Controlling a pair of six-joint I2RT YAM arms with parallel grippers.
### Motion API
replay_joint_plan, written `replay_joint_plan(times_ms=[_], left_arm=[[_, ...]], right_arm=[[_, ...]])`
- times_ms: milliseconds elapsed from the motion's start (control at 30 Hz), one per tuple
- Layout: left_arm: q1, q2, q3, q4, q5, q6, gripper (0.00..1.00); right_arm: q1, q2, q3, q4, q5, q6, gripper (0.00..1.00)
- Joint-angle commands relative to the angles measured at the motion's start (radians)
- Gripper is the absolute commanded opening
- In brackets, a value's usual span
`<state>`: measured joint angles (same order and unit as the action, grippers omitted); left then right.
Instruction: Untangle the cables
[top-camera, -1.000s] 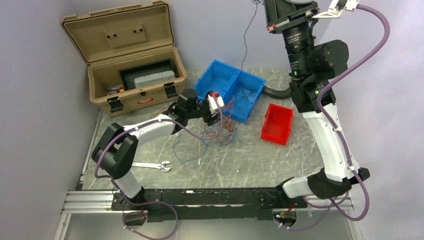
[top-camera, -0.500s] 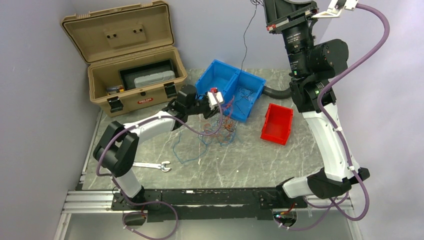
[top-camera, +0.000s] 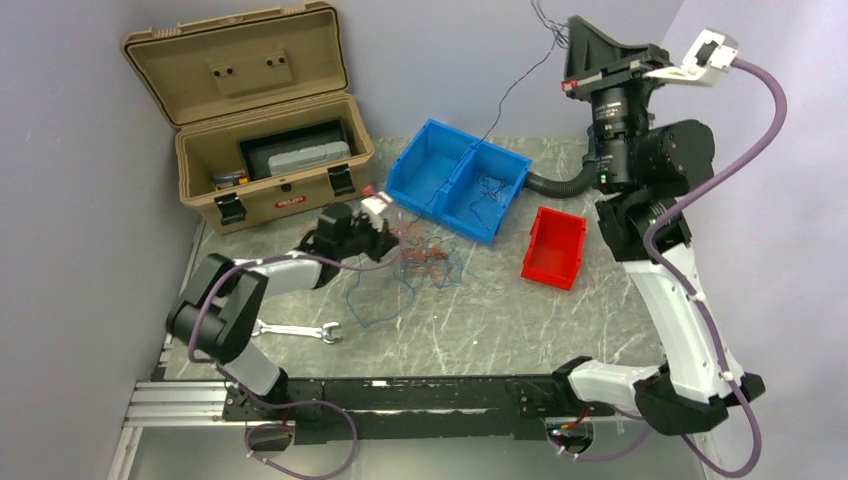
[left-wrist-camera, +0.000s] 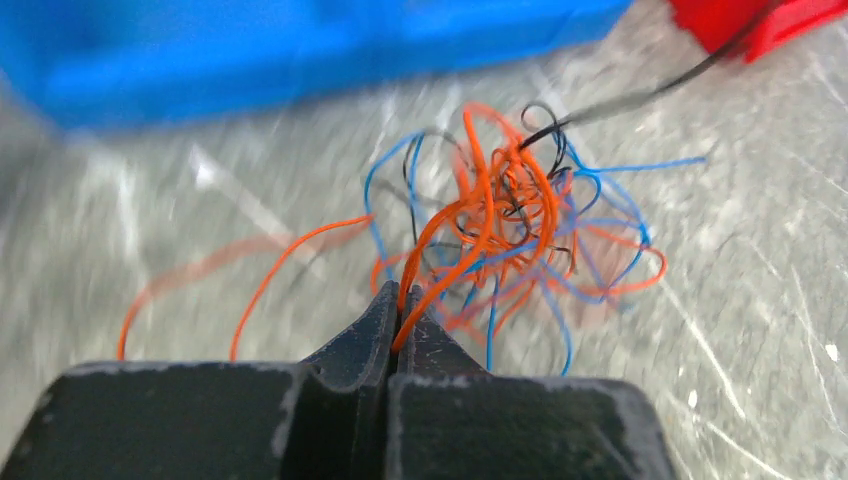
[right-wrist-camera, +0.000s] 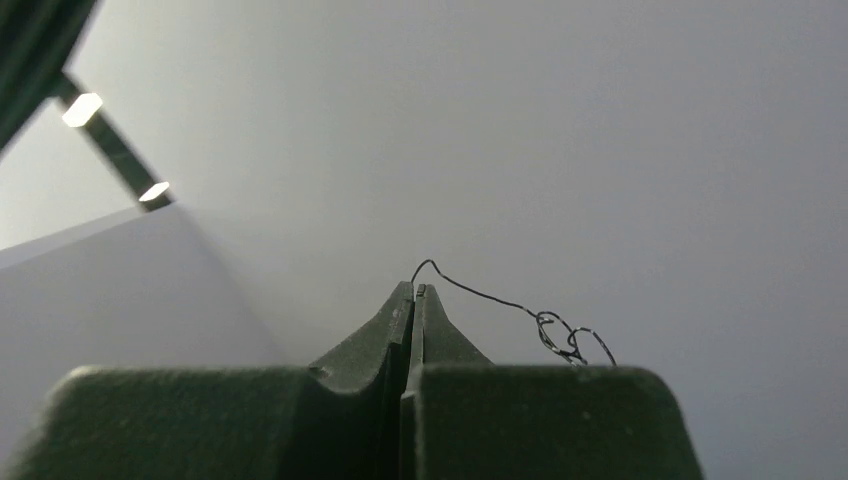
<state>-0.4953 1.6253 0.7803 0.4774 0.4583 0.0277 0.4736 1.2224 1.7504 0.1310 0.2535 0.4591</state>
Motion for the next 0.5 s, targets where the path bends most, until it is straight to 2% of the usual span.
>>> replay_joint_plan(times_ms=[0, 167, 233, 367, 467], left_arm=[[0.061, -0.169, -0.144, 0.081, -0.094, -0.226, 0.00], [0.064, -0.349, -0.228, -0.080, -0.266, -0.269, 0.00], [0.071, -0.401, -0.242, -0.150, -0.343, -0.272, 0.00], [0.106, -0.481, -0.260, -0.302, -0.510, -0.340, 0.00], [0.147, -0.554, -0.312, -0.317, -0.518, -0.368, 0.00]], right_arm=[[-0.002, -0.074, -0.082, -0.084, 0.258, -0.205, 0.00], [-0.003, -0.052, -0.203, -0.303, 0.513, -0.270, 0.00], [-0.019, -0.004, -0.220, -0.381, 0.548, -0.261, 0.00], [-0.120, 0.138, -0.112, -0.549, 0.448, -0.156, 0.00], [-0.185, 0.220, -0.034, -0.583, 0.308, -0.147, 0.00]])
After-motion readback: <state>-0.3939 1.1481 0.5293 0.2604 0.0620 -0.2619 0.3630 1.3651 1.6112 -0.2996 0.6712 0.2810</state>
